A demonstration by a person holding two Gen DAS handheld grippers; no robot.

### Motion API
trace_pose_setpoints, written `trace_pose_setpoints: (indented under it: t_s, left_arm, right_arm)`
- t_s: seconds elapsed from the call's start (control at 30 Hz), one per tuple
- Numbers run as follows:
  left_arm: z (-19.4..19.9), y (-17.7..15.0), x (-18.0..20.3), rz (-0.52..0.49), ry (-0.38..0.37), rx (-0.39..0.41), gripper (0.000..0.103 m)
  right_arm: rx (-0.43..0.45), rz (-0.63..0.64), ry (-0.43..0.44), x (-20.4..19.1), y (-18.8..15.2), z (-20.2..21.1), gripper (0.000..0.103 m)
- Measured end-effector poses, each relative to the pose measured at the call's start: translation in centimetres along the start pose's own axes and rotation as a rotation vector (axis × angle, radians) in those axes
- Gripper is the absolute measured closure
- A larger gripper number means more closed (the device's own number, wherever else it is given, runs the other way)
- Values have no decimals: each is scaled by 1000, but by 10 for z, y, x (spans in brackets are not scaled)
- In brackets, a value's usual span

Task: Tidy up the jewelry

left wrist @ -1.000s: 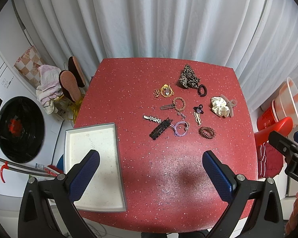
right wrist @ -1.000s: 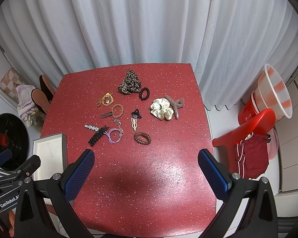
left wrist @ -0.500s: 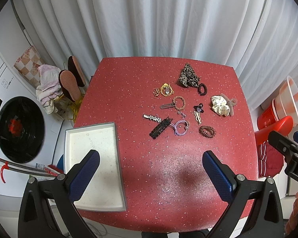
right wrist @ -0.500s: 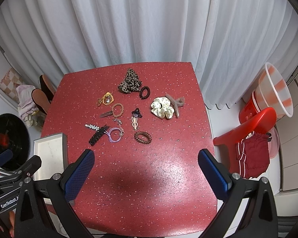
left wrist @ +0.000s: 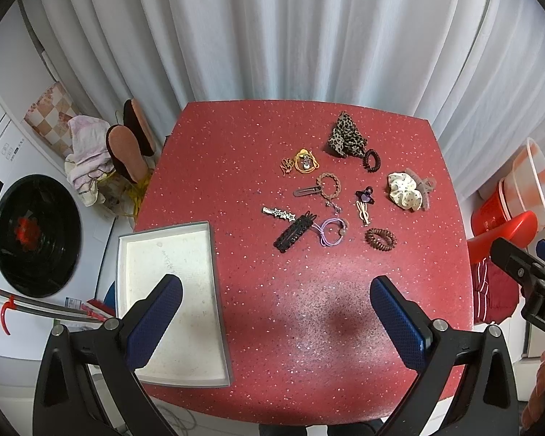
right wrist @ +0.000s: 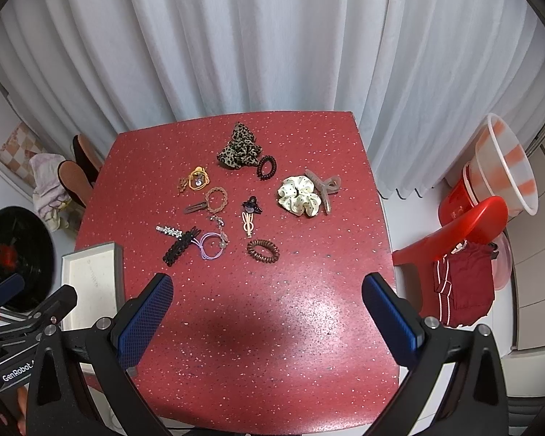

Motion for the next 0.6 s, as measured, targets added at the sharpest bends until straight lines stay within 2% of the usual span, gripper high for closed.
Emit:
trace_pose_setpoints:
  t_s: [0.4,0.6]
  left_arm:
    - [-25,0,-5,8,0,-49,0]
    - [-55,-2,-15,49,-27,-101,0]
  right_arm:
    - [-56,-6,1,5,-5,-24,0]
    - [-106,-2,9,9,-14,-50,0]
Point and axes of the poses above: each gripper's, at about its wrist camera, not at the fingertips, and z roughly against the way its jaws point, x to its right, y to its top, the point moved 3 cm from there along -z, roughly the way its jaws point, and after that the axes turned 6 degrees about -y, right-handed, at the moved point
